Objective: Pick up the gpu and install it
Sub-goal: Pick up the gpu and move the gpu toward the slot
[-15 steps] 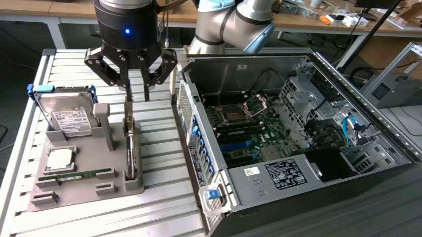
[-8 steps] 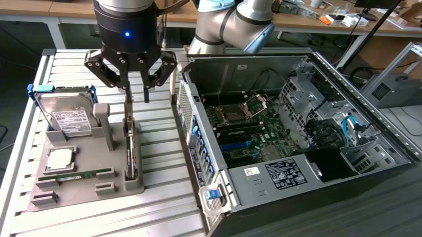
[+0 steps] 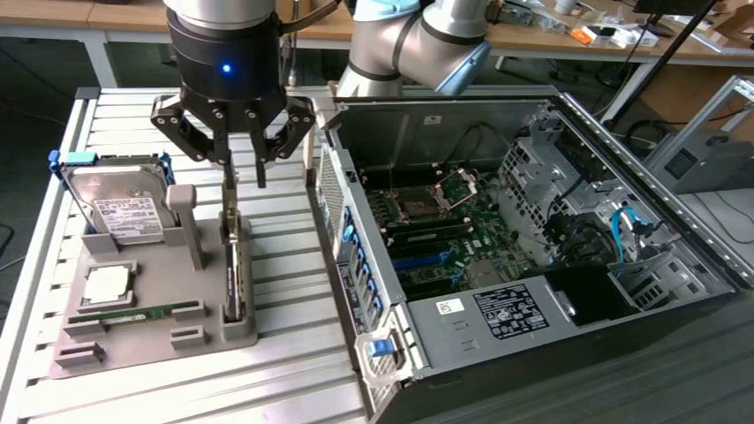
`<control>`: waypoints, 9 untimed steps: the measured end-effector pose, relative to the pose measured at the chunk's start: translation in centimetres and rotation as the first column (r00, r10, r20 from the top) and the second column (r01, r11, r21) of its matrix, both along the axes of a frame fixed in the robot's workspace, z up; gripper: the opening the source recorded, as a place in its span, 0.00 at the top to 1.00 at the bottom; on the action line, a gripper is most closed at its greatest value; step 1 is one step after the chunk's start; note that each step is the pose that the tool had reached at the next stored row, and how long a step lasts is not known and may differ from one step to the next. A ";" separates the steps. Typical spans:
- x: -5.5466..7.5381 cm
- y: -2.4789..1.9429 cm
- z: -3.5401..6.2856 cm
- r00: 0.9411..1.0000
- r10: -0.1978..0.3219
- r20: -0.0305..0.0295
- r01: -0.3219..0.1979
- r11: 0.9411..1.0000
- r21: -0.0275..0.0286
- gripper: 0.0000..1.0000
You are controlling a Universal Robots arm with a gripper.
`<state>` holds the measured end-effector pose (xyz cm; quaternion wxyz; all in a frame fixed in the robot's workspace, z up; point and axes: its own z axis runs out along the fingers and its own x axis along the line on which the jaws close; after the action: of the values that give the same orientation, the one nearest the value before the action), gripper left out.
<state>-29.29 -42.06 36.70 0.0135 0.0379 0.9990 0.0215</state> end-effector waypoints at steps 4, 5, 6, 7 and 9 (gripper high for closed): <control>-0.3 -0.06 -0.39 1.000 0.000 0.000 0.000 1.000 0.000 0.64; -0.4 -0.08 -0.47 1.000 0.000 0.000 0.000 1.000 0.000 0.64; -0.5 -0.09 -0.51 1.000 0.000 0.000 0.000 1.000 0.000 0.64; -0.6 -0.10 -0.58 1.000 0.000 0.000 0.000 1.000 0.000 0.64; -0.7 -0.14 -0.70 1.000 0.000 0.000 0.000 1.000 0.000 0.64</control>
<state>-29.98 -42.20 36.01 0.0135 0.0378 0.9990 0.0215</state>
